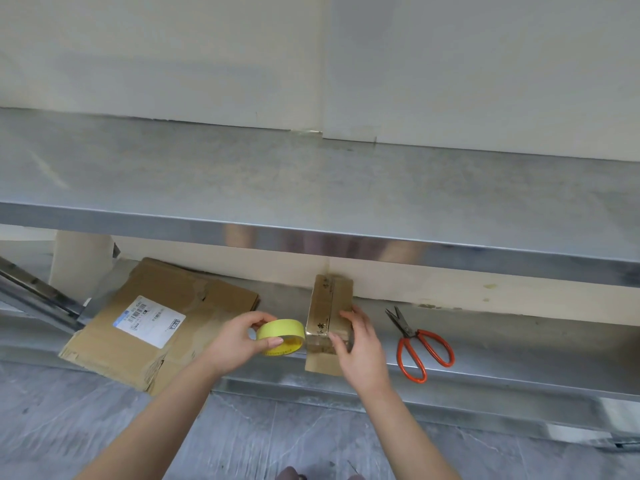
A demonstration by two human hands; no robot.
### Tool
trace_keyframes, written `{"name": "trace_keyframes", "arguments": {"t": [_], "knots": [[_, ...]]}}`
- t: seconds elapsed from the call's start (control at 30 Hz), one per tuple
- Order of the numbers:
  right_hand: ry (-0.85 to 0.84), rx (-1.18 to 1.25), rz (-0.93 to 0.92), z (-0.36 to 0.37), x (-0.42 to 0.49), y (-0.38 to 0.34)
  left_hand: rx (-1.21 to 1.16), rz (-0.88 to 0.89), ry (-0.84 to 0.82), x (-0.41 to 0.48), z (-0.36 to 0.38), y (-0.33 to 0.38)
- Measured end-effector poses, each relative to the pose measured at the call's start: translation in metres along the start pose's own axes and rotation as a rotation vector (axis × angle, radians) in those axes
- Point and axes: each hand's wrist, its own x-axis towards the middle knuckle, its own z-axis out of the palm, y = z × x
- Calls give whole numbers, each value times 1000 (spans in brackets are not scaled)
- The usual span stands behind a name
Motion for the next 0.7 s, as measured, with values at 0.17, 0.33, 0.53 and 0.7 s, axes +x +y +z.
{"name": "trace_keyframes", "arguments": {"t": [0.17, 0.33, 0.53, 0.7], "knots": [[-37, 11, -2, 2, 8, 4, -96, -25, -7, 6, -7, -5], [-40, 56, 29, 5, 12, 4, -70, -28, -69, 13, -18, -6], [-18, 64, 58, 7, 16, 1, 28, -11, -76, 25, -24, 0], [-32, 41, 84, 7, 17, 1, 229, 42, -52, 24, -26, -4]]}}
